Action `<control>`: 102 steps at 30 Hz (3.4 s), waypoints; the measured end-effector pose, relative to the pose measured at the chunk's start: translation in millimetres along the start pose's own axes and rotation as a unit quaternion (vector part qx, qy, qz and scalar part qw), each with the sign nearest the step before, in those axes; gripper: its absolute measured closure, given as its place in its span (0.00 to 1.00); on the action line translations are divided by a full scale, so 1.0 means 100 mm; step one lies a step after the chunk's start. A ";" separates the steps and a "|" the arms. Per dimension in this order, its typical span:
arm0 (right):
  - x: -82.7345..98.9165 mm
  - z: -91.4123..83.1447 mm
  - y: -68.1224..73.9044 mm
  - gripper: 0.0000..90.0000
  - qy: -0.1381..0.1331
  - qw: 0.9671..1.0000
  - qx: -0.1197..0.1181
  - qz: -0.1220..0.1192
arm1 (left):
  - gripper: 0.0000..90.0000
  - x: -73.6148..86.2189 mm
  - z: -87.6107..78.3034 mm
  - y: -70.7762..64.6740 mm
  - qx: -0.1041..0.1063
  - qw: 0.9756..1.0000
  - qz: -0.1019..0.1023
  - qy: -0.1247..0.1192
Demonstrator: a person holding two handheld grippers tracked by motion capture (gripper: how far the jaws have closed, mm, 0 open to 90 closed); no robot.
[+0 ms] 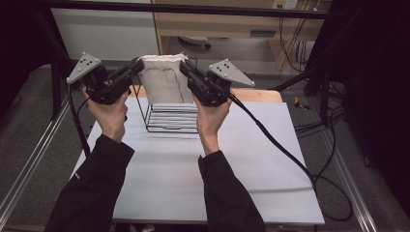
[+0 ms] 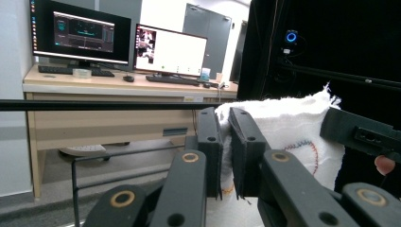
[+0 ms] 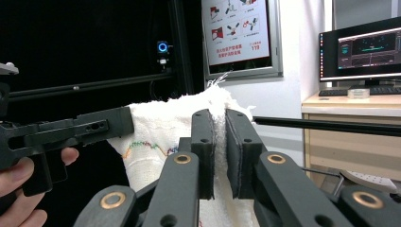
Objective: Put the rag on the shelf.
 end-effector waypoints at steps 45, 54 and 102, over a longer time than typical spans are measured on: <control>-0.27 0.68 -0.38 0.92 0.007 1.000 0.016 0.004 | 0.93 -0.53 0.56 0.30 -0.022 1.000 0.002 -0.001; -0.10 0.84 -0.45 0.92 0.035 0.999 0.018 0.006 | 0.93 -0.43 0.66 0.47 -0.033 0.999 0.001 0.012; 0.46 0.37 -0.17 0.91 0.078 0.997 -0.023 -0.010 | 0.91 0.22 0.23 0.49 0.002 0.997 0.020 0.075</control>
Point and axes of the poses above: each handheld gripper's, and its own axes: z roughly forward along the jaws, x roughly out of its underside, y roughly to its left, the point moved 4 cm from there along z, roughly forward along the jaws, and after that the axes turned 14 degrees about -z, right-handed, at the moved point
